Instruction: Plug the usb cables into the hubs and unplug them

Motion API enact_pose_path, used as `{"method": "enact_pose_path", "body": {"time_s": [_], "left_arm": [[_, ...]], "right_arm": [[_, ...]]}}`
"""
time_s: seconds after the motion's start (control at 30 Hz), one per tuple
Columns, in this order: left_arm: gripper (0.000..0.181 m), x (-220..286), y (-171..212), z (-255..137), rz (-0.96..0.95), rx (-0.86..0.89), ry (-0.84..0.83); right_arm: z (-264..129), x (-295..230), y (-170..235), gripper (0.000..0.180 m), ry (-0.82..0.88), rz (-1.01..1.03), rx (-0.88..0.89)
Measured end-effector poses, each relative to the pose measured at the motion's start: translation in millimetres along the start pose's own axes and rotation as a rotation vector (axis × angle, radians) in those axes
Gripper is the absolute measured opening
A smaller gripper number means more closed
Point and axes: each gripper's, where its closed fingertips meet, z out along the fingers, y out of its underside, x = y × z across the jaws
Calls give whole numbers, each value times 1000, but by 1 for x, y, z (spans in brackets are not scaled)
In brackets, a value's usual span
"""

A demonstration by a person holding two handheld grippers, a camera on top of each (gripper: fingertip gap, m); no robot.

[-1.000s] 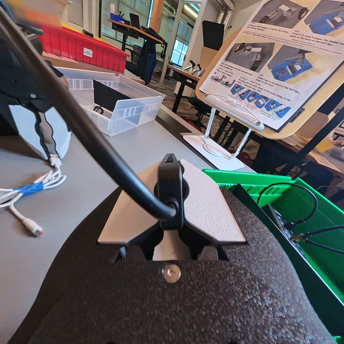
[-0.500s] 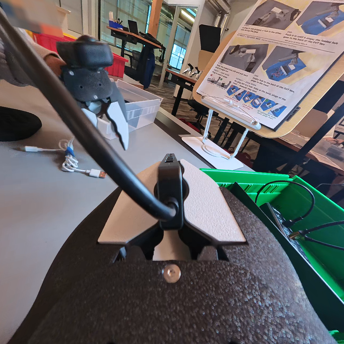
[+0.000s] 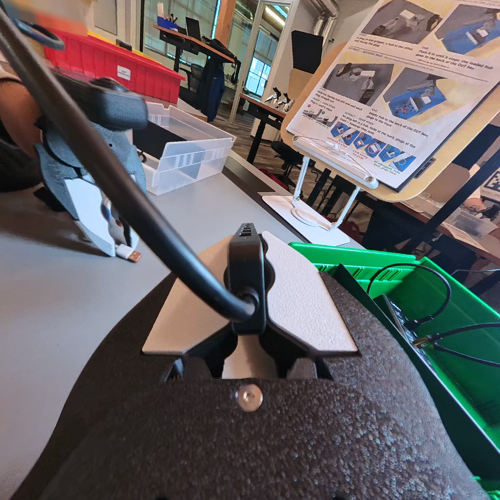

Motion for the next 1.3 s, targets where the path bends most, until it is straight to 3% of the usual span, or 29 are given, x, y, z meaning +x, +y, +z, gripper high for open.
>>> {"method": "enact_pose_path", "body": {"time_s": [0.1, 0.17, 0.27, 0.8, 1.03, 1.3], "left_arm": [[18, 16, -1, -1, 119, 20, 46], [29, 18, -1, -3, 130, 41, 29], [31, 15, 2, -7, 129, 47, -21], [7, -5, -5, -6, 188, 182, -165], [7, -29, -26, -46, 188, 309, -279], [6, -7, -68, -95, 177, 615, -232]], "right_arm": [[2, -4, 4, 12, -14, -34, -14], [3, -9, 6, 12, -27, -79, -18], [4, -20, 5, 12, -59, -163, 0], [9, -50, 4, 12, -104, -323, 25], [13, -45, 13, 12, -87, -310, -14], [10, -37, 8, 12, -50, -278, -2]]}}
